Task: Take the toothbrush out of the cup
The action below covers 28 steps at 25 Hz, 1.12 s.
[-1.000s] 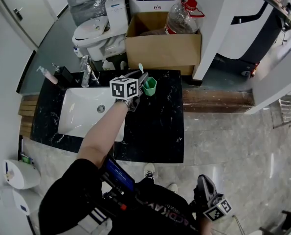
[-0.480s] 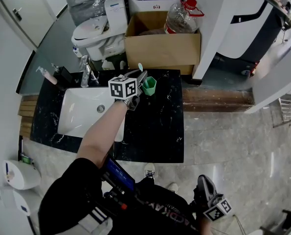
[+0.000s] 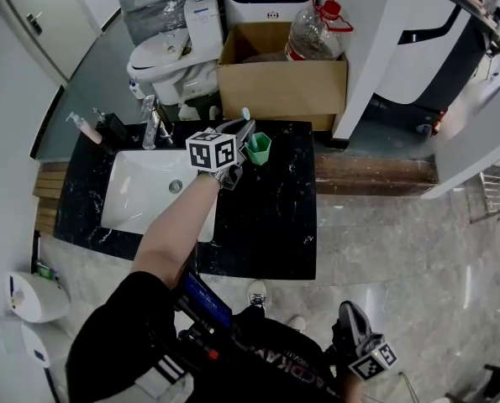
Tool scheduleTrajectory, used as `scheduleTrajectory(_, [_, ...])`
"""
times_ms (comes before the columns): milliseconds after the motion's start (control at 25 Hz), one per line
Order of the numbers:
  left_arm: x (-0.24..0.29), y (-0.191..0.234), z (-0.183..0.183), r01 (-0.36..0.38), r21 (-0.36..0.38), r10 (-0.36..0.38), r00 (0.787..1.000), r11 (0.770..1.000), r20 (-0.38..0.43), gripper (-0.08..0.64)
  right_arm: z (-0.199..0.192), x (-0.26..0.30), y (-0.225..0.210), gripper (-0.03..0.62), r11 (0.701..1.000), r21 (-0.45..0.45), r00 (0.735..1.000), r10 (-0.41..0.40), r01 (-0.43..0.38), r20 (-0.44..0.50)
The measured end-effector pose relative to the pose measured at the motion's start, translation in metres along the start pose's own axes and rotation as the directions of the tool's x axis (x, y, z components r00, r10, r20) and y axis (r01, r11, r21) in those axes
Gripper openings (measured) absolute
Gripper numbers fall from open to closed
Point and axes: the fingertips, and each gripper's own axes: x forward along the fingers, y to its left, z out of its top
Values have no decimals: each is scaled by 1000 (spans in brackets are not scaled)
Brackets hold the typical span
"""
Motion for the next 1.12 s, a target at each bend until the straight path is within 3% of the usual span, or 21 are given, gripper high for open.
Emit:
scheduleTrajectory(480, [-21,-19,37,17,27,-20,993,999,120,21,2,-4,3,11,999,-1,999,33,-33,-4])
scheduleTrajectory(880, [-52,-60,68,46,101,-65,979,994,196,20,5,-11,7,11,996,-1,996,86,-86,-6])
scheduleTrajectory(1120, [-81,-98,77,77,165,-109,975,983,193,20,7,-11,11,11,991,-2,991,130,-130,-14])
